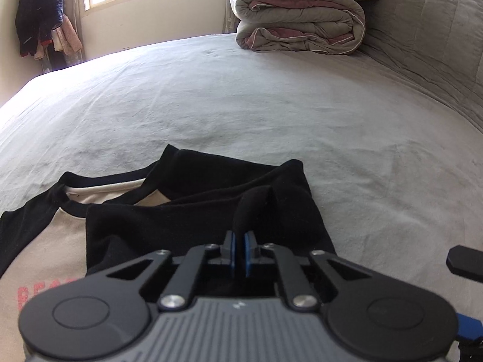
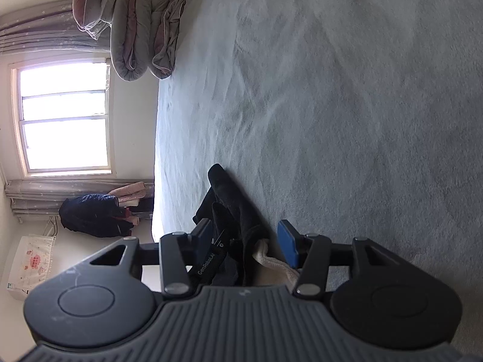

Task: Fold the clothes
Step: 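Fold the other black sleeve across the sweatshirt body with the left gripper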

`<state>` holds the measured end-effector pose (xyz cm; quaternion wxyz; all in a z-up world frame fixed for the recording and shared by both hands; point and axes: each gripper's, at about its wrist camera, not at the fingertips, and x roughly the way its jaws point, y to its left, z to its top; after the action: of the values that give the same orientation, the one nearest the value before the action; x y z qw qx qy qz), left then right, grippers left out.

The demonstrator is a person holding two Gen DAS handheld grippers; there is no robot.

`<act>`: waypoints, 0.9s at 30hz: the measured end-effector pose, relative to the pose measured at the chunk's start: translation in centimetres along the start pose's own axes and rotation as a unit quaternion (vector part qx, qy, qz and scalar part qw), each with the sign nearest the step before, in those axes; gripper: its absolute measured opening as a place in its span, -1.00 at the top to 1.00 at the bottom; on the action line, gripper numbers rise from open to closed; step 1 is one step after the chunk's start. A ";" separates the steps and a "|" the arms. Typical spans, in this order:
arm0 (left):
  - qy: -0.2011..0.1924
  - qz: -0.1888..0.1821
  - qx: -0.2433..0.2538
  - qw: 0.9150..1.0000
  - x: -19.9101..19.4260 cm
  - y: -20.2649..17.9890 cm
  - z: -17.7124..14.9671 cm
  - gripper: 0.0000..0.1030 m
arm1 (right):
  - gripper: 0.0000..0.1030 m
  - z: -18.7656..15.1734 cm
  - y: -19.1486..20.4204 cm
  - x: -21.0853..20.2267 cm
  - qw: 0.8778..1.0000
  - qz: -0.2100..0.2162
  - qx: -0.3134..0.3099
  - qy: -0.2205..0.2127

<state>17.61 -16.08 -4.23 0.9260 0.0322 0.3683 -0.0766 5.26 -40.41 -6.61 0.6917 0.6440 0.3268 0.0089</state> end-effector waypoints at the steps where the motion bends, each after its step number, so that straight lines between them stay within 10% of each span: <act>1: -0.007 -0.001 -0.015 1.000 -0.5 0.8 0.2 0.92 | -0.03 0.0 0.0 0.0 1.000 0.000 0.000 0.000; 27: -0.080 0.026 -0.183 0.979 -6.0 26.0 -5.5 0.89 | -0.03 -2.2 1.1 1.8 0.997 -0.019 -0.076 0.022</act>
<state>13.90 10.86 -3.97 0.9443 -0.1348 0.2998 0.0138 6.06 -37.47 -6.27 0.7312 0.5833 0.3520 0.0345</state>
